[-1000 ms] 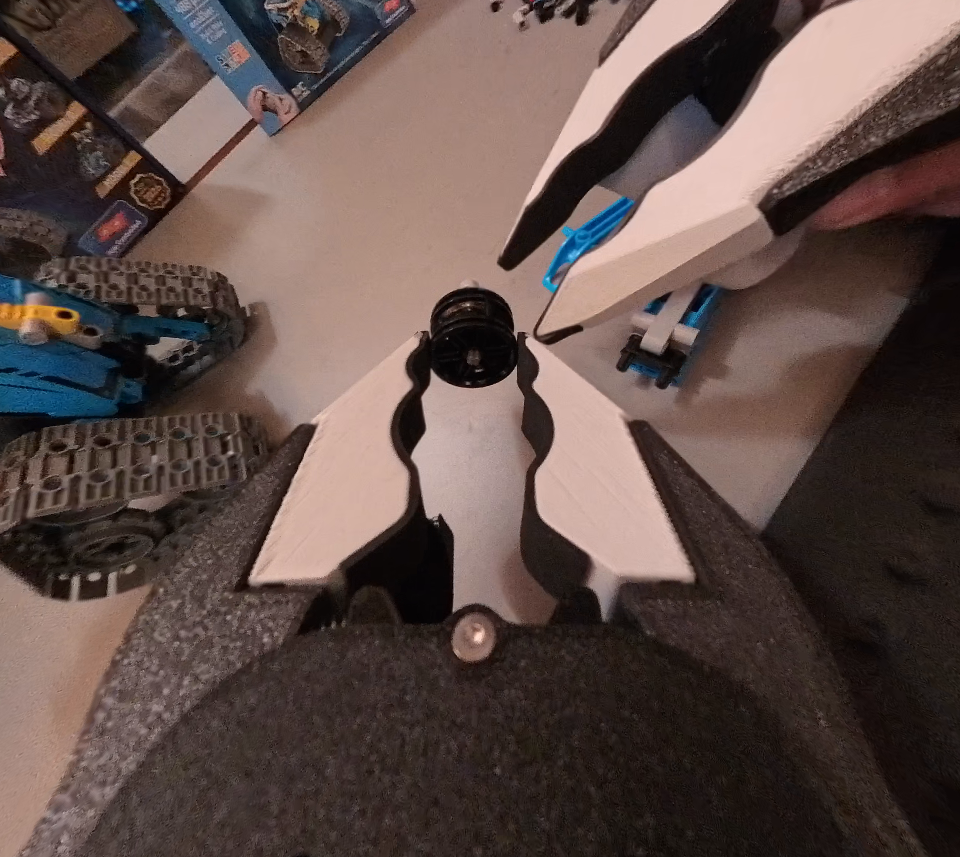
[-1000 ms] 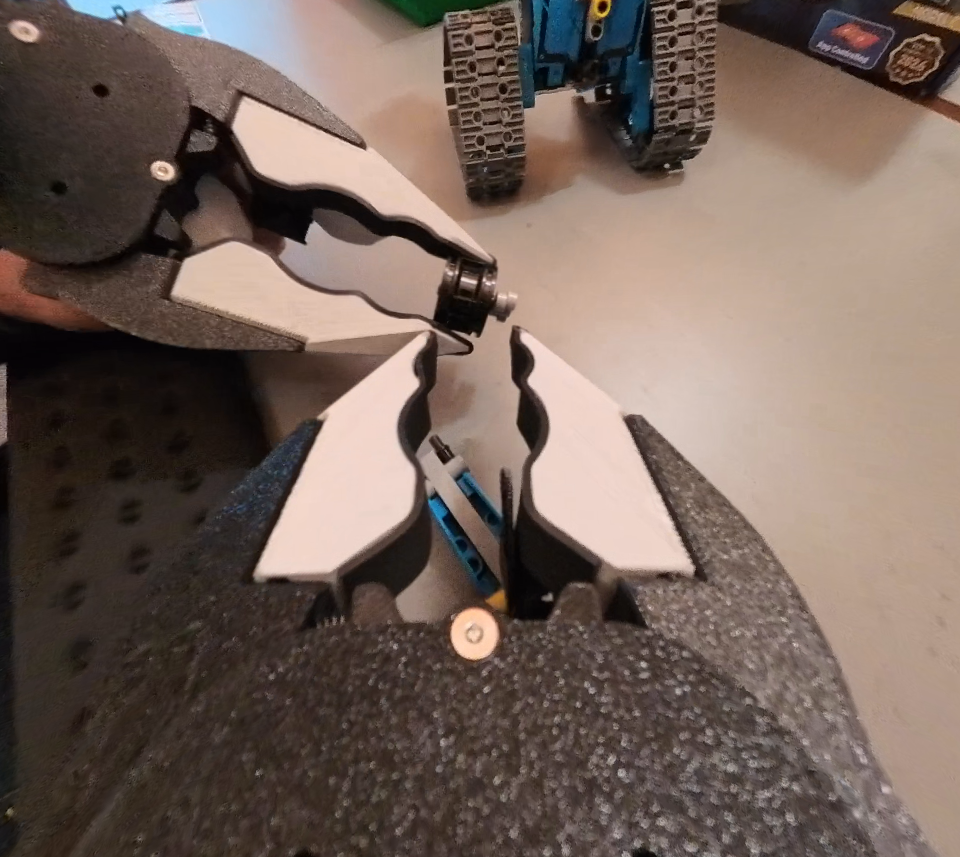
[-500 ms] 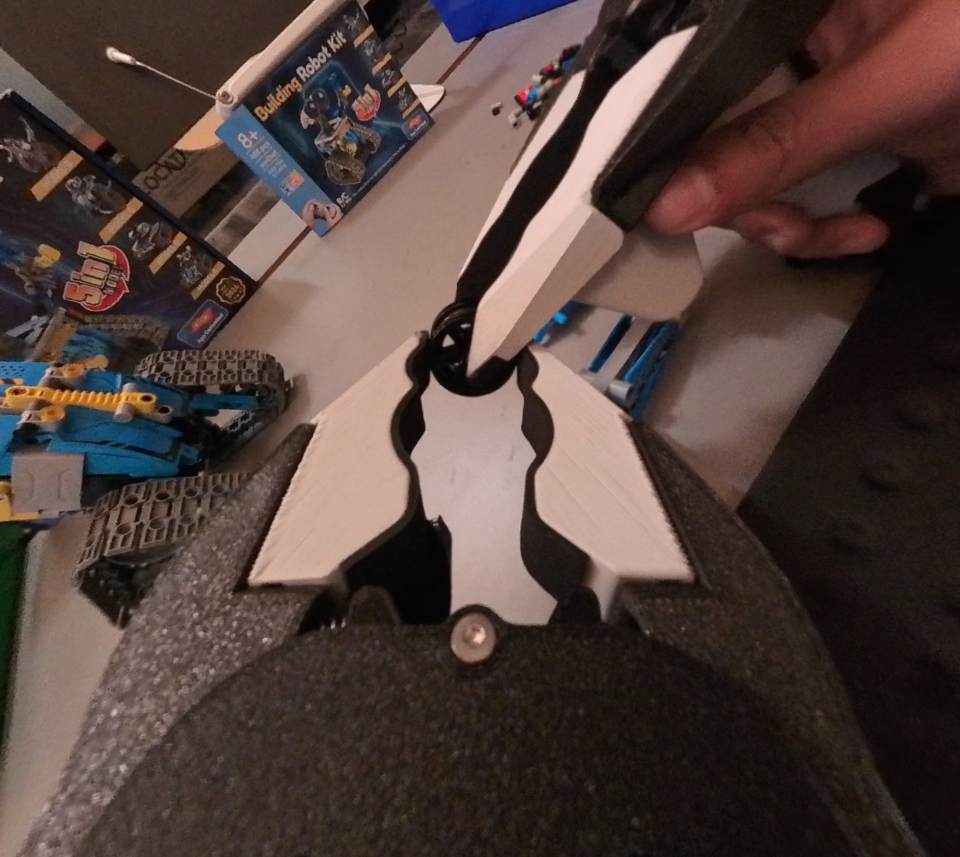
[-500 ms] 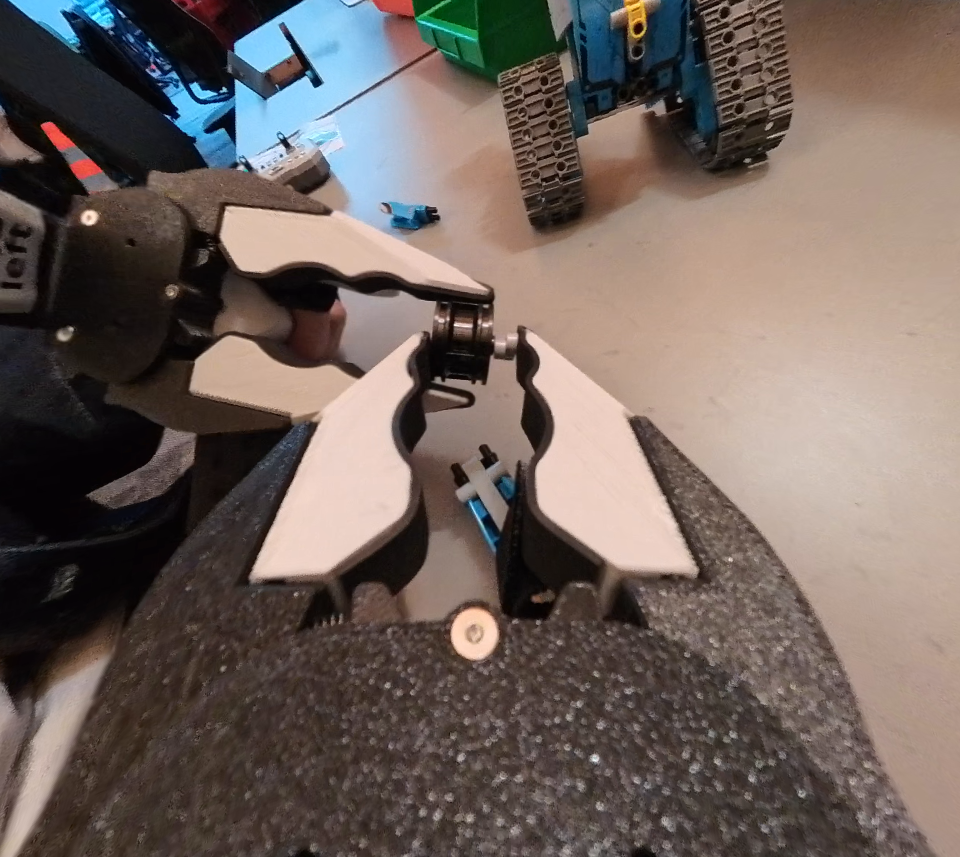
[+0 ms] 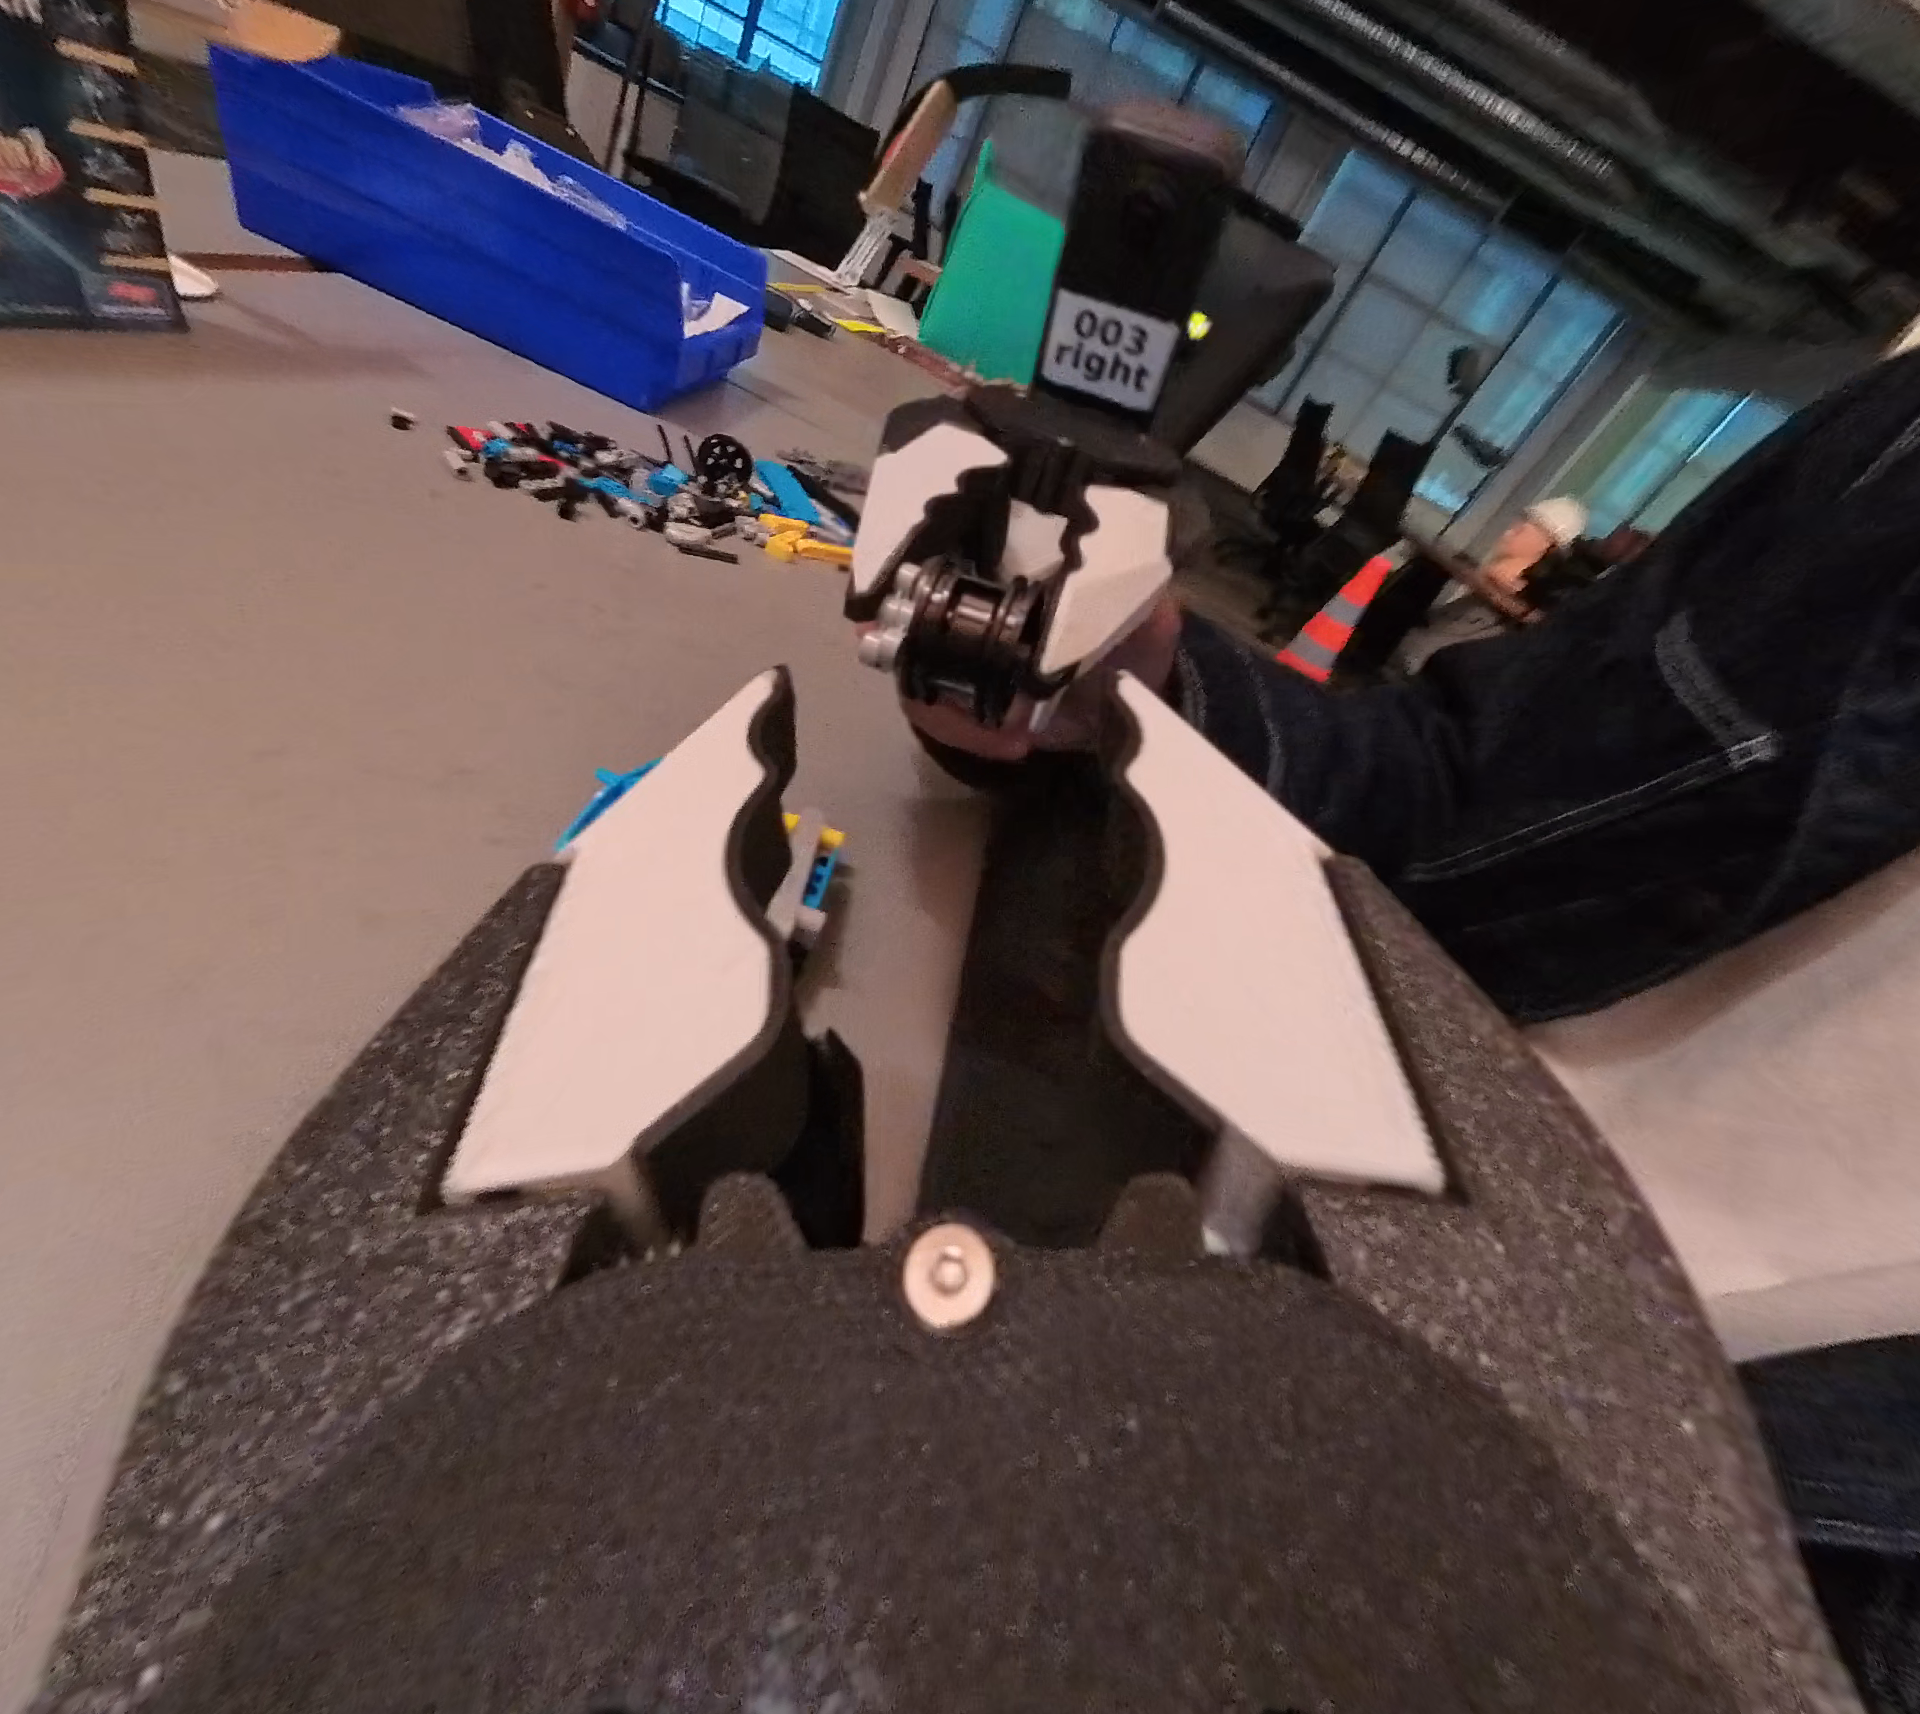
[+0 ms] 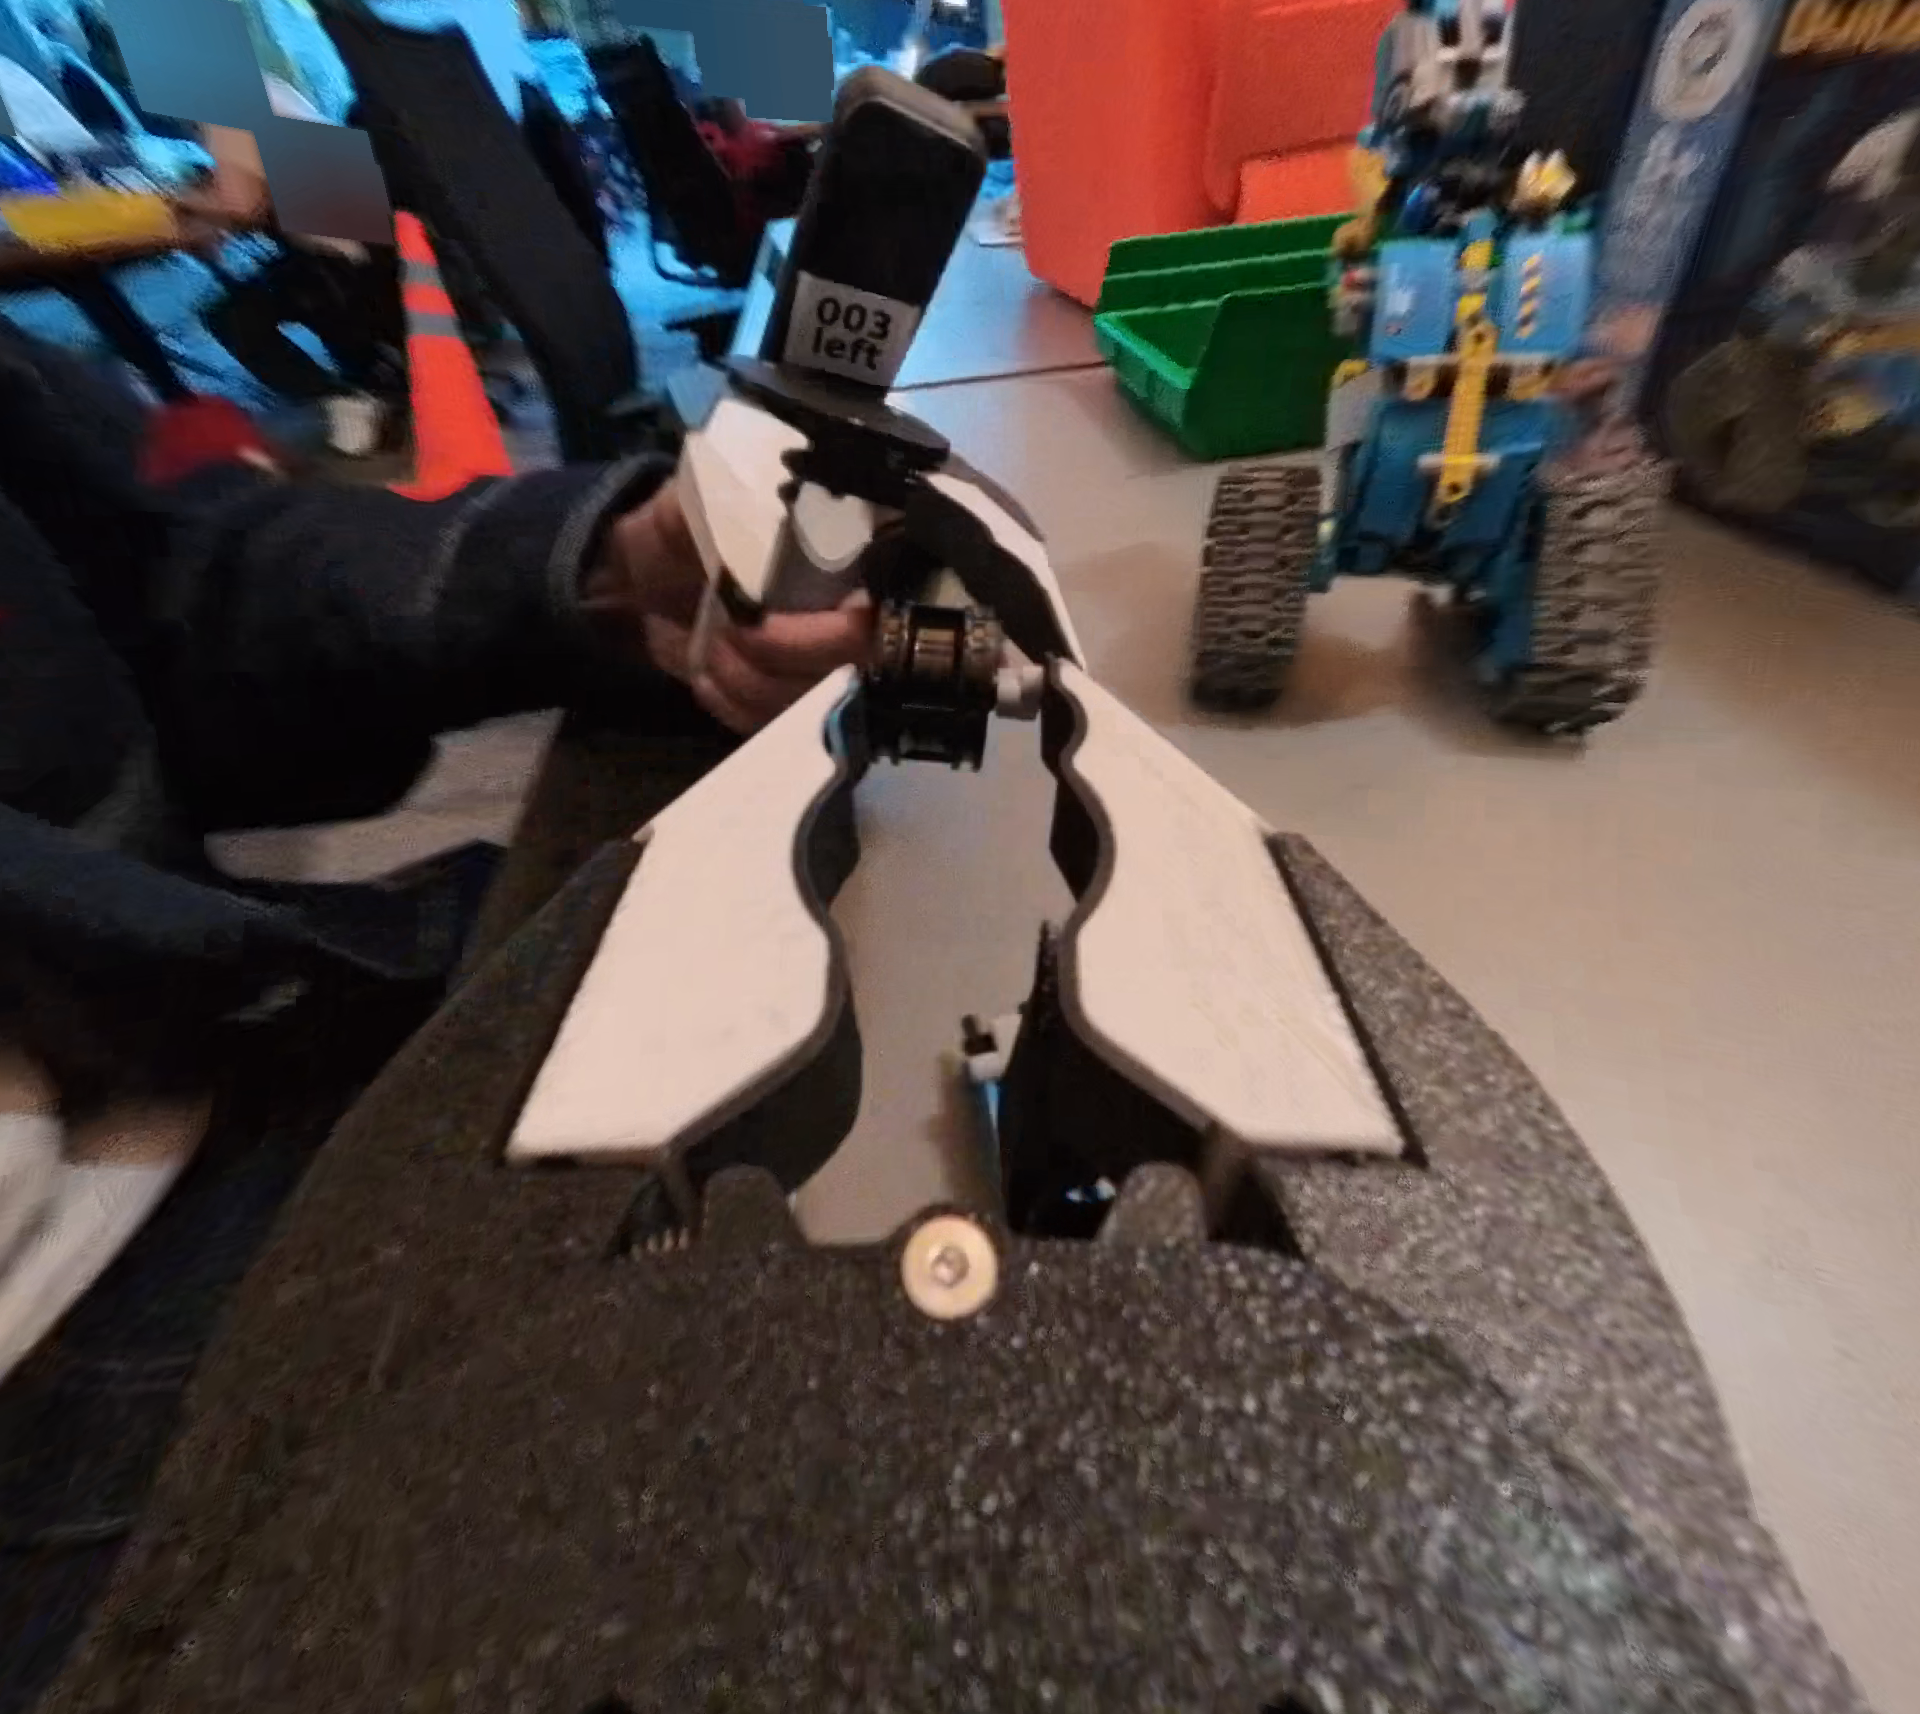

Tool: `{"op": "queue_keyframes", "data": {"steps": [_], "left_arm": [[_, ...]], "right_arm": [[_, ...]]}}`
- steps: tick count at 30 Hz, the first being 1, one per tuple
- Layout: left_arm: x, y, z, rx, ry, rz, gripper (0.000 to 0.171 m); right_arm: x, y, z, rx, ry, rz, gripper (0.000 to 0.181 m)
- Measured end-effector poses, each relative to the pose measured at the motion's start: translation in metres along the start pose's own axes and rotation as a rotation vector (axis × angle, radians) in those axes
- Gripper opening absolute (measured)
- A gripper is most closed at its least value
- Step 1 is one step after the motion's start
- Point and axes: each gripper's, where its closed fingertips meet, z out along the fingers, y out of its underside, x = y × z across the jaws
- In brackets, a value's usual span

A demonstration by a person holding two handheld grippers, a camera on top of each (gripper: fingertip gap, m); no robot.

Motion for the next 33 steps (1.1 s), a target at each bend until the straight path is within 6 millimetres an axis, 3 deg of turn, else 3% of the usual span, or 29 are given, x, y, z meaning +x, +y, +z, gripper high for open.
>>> {"op": "queue_keyframes", "data": {"steps": [2, 5, 9, 11, 17, 20, 29, 33], "left_arm": [[0.000, -0.005, -0.003, 0.048, 0.110, -0.223, 0.082], [-0.004, -0.009, -0.003, 0.079, 0.209, -0.422, 0.079], [0.010, 0.002, 0.004, -0.001, 0.288, -0.440, 0.059], [0.017, 0.004, 0.005, -0.020, 0.318, -0.419, 0.032], [-0.001, -0.008, 0.005, 0.104, 0.264, -0.503, 0.031], [-0.001, -0.015, 0.005, 0.166, 0.267, -0.505, 0.031], [0.001, -0.014, 0.005, 0.157, 0.258, -0.464, 0.030], [0.000, -0.014, 0.005, 0.159, 0.247, -0.460, 0.031]], "right_arm": [[0.002, -0.009, -0.002, 0.012, 0.137, -0.247, 0.031], [-0.011, -0.004, 0.004, -0.025, 0.141, -0.395, 0.031], [-0.019, 0.000, 0.011, -0.047, 0.134, -0.461, 0.031], [-0.018, 0.001, 0.010, -0.057, 0.143, -0.472, 0.031], [0.003, -0.005, 0.010, -0.087, 0.368, -0.558, 0.032], [0.005, -0.010, 0.008, -0.066, 0.414, -0.540, 0.032], [0.004, -0.004, 0.008, -0.033, 0.206, -0.243, 0.031], [0.003, -0.004, 0.006, -0.064, 0.227, -0.288, 0.024]]}}
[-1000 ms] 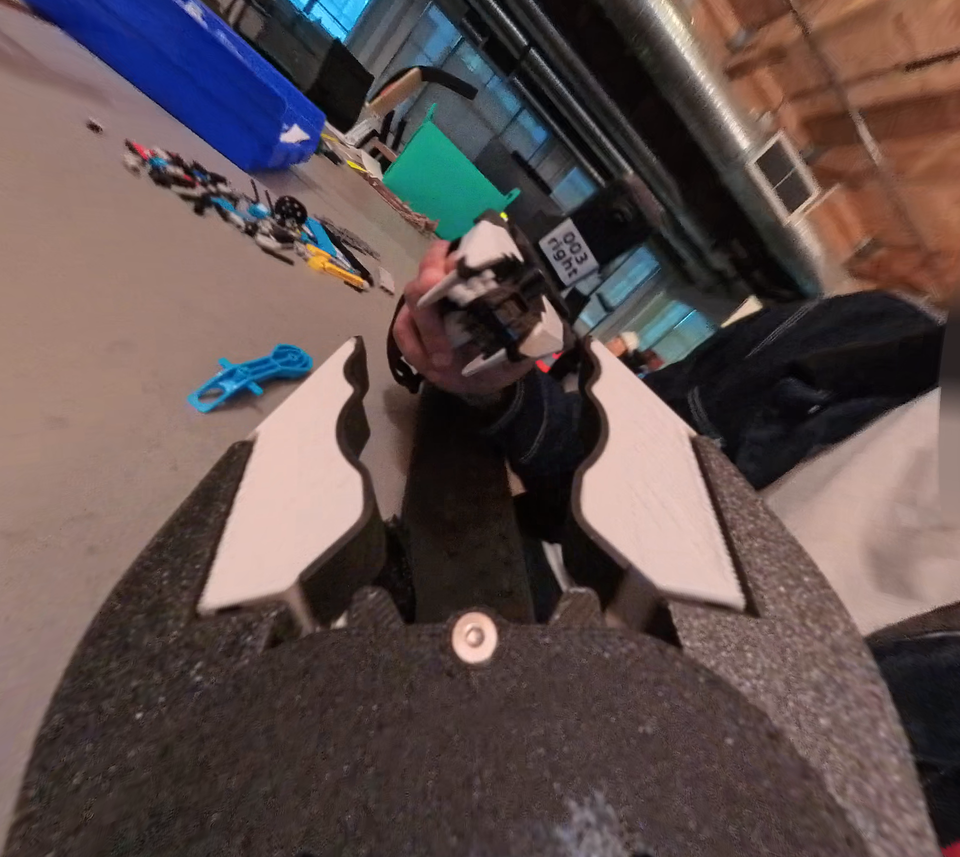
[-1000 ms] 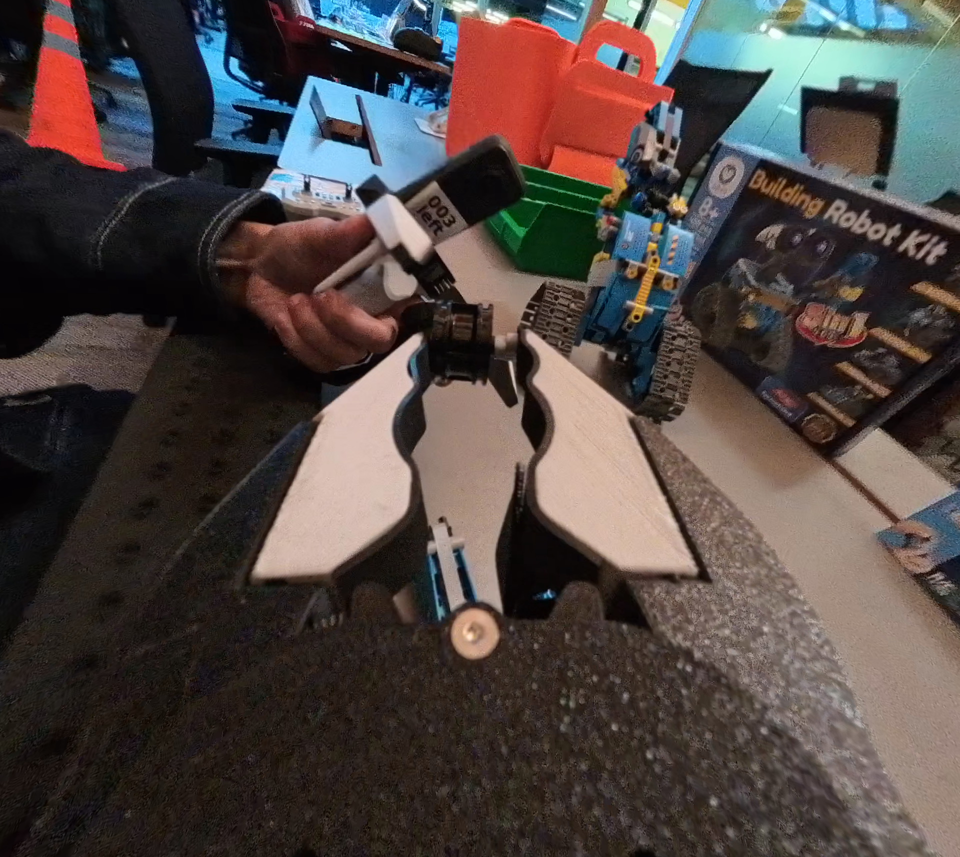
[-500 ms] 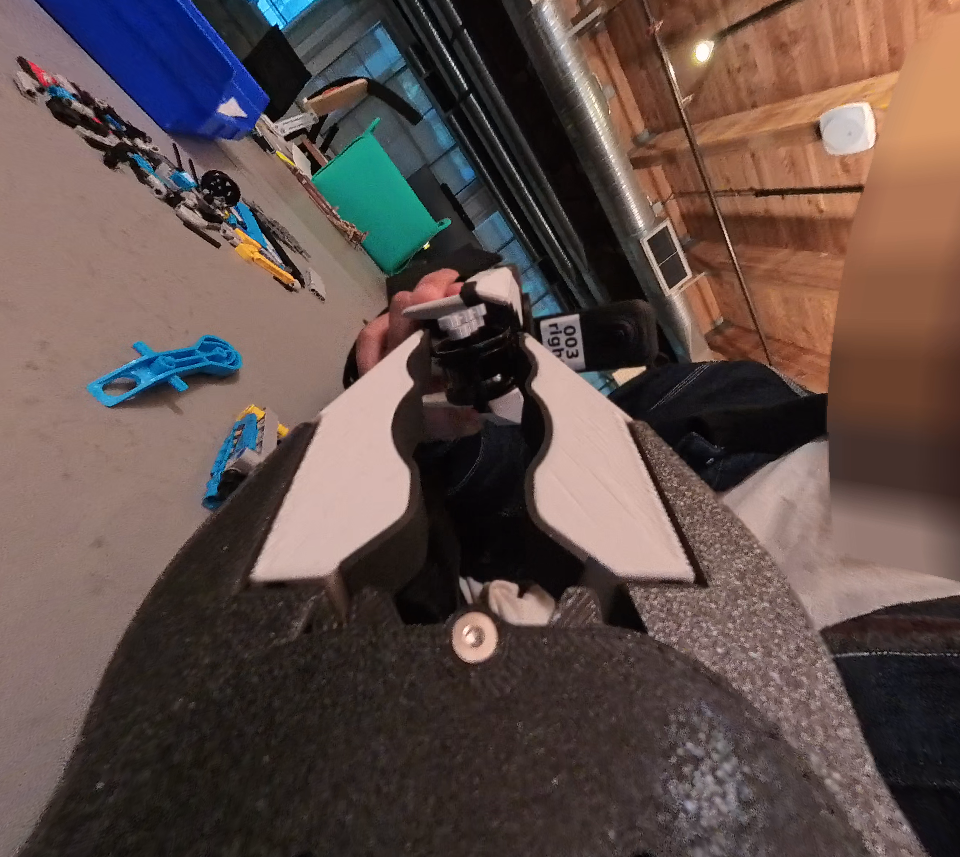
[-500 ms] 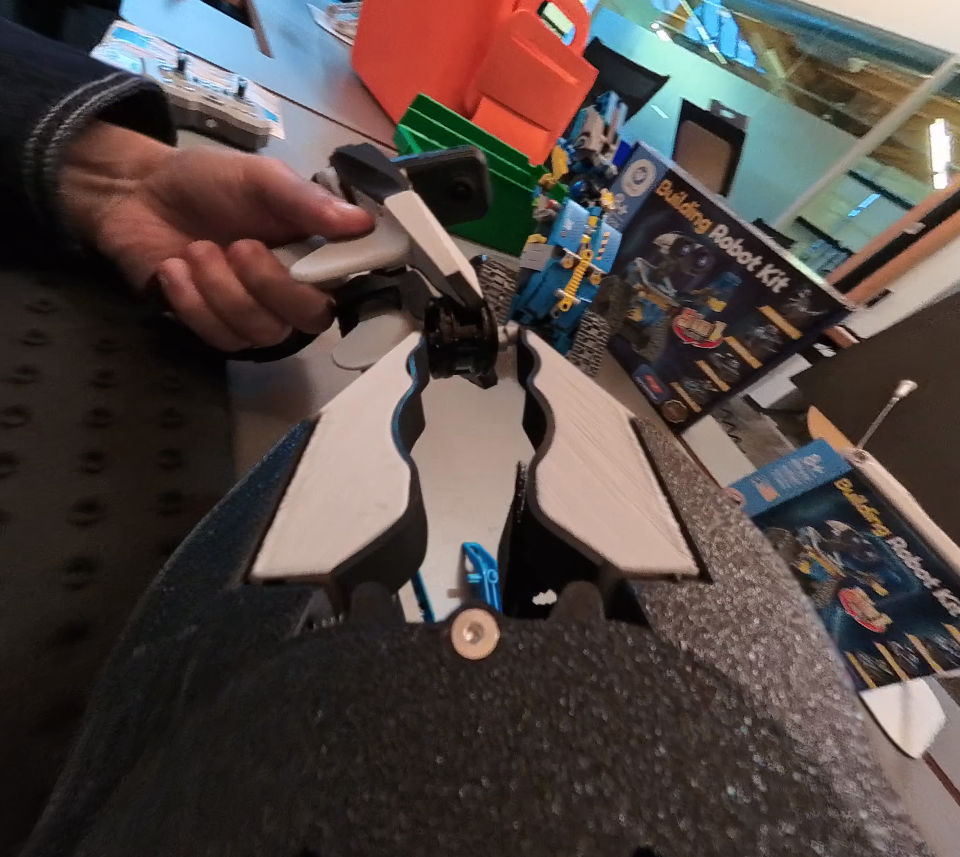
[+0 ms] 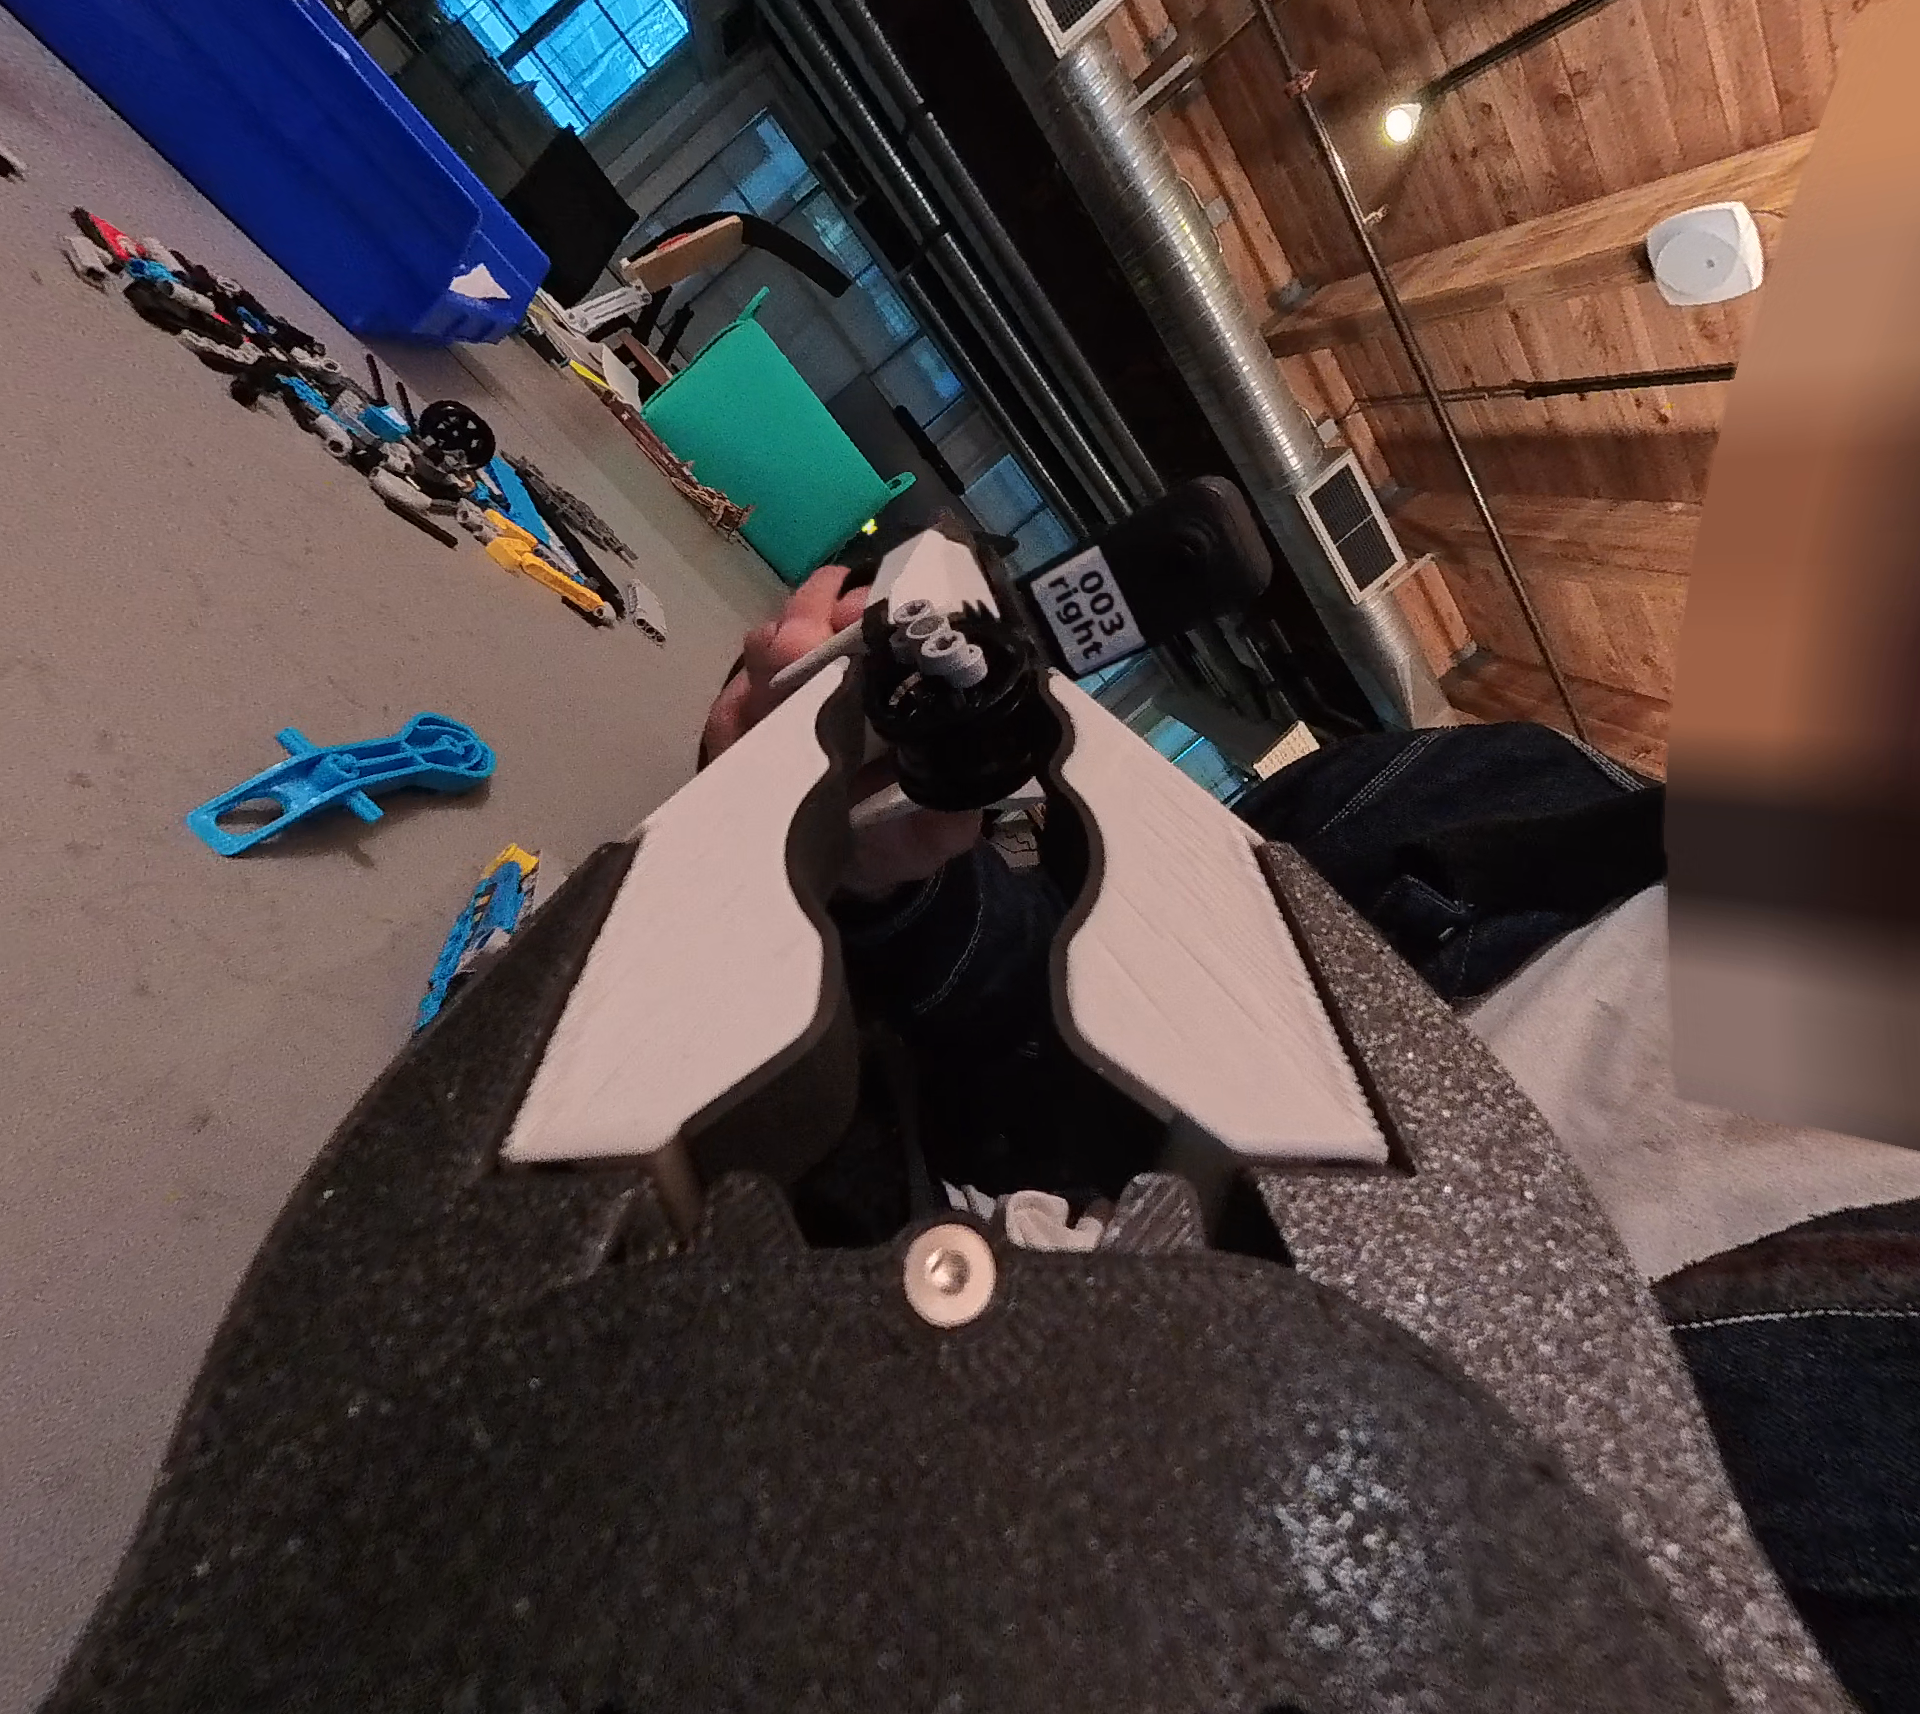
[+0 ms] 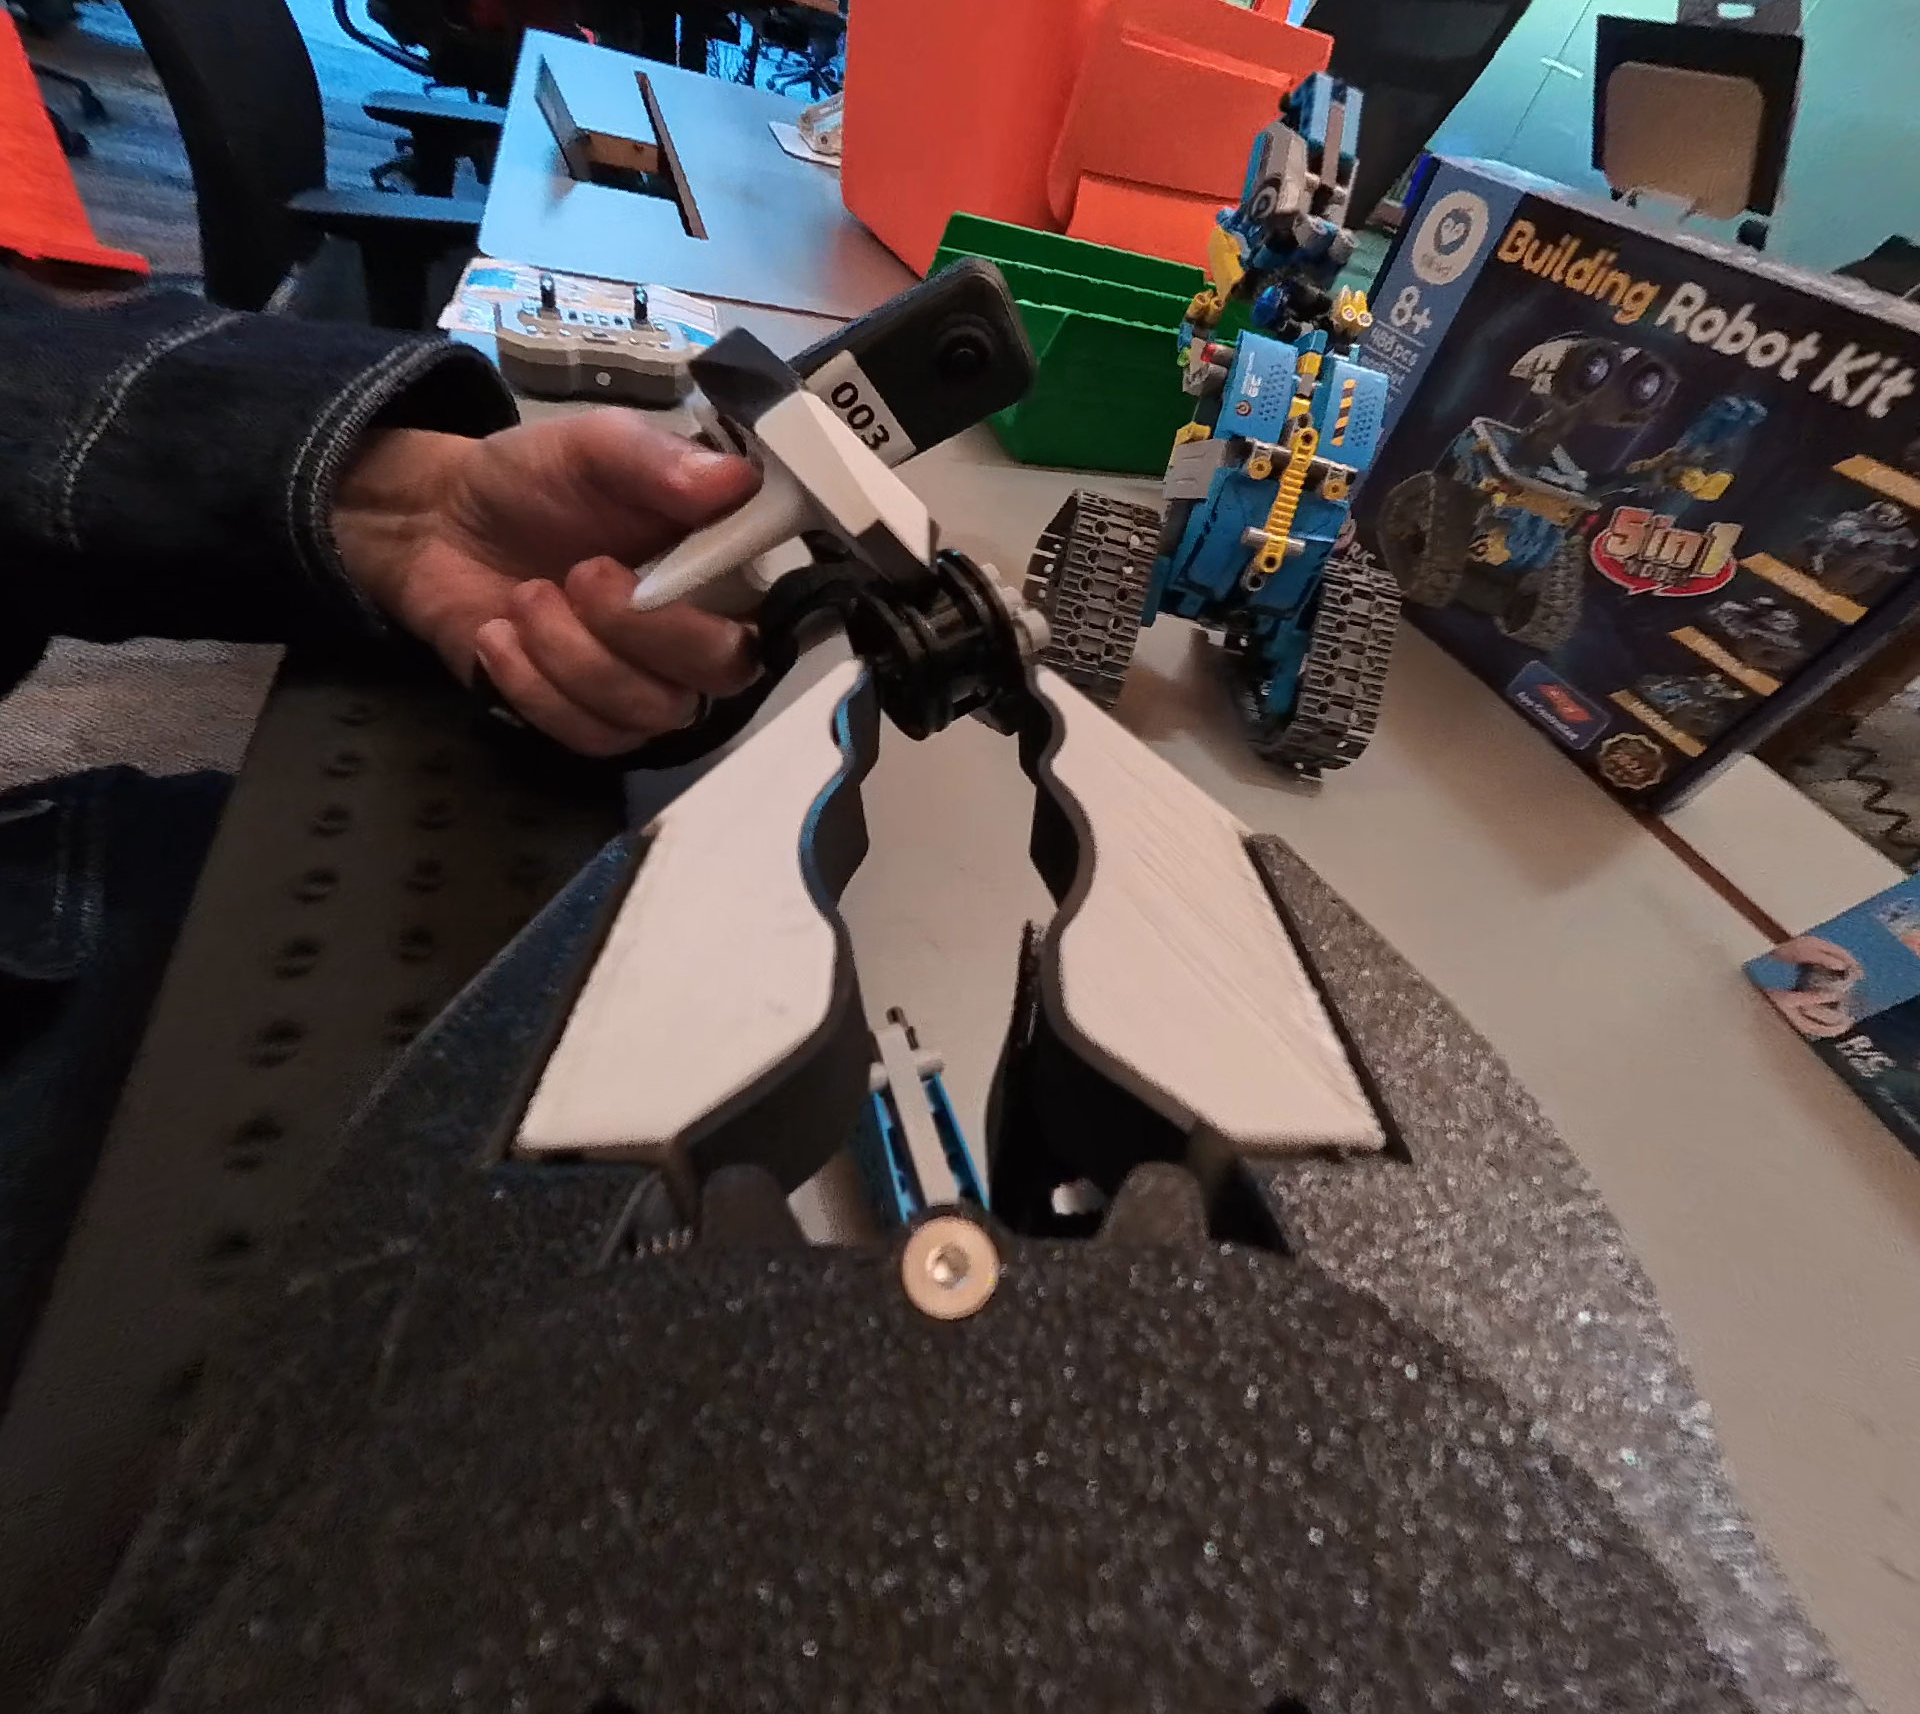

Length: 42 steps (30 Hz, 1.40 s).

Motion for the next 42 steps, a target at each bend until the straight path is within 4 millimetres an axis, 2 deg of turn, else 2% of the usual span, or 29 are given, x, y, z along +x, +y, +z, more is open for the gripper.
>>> {"op": "queue_keyframes", "data": {"steps": [3, 7, 14, 24, 32, 36, 42], "left_arm": [[-0.007, 0.003, 0.001, -0.018, -0.045, 0.002, 0.030], [-0.014, 0.008, 0.002, -0.059, -0.067, -0.032, 0.030], [-0.029, 0.011, 0.002, -0.077, -0.154, -0.040, 0.030], [-0.026, 0.012, 0.002, -0.085, -0.170, 0.027, 0.030], [-0.039, 0.020, -0.001, -0.180, -0.262, 0.090, 0.029], [-0.041, 0.022, 0.000, -0.196, -0.277, 0.090, 0.029], [-0.042, 0.021, -0.001, -0.176, -0.267, 0.051, 0.030]], "right_arm": [[0.001, 0.008, 0.000, -0.045, 0.015, -0.057, 0.024], [0.000, 0.007, -0.002, -0.035, 0.063, -0.233, 0.025], [0.005, 0.022, -0.001, -0.139, 0.027, -0.211, 0.024], [0.002, 0.020, -0.001, -0.111, 0.015, -0.198, 0.023], [-0.003, 0.036, -0.003, -0.206, -0.105, -0.163, 0.024], [-0.001, 0.039, -0.005, -0.236, -0.117, -0.188, 0.024], [-0.001, 0.039, -0.002, -0.255, -0.062, -0.326, 0.021]]}}
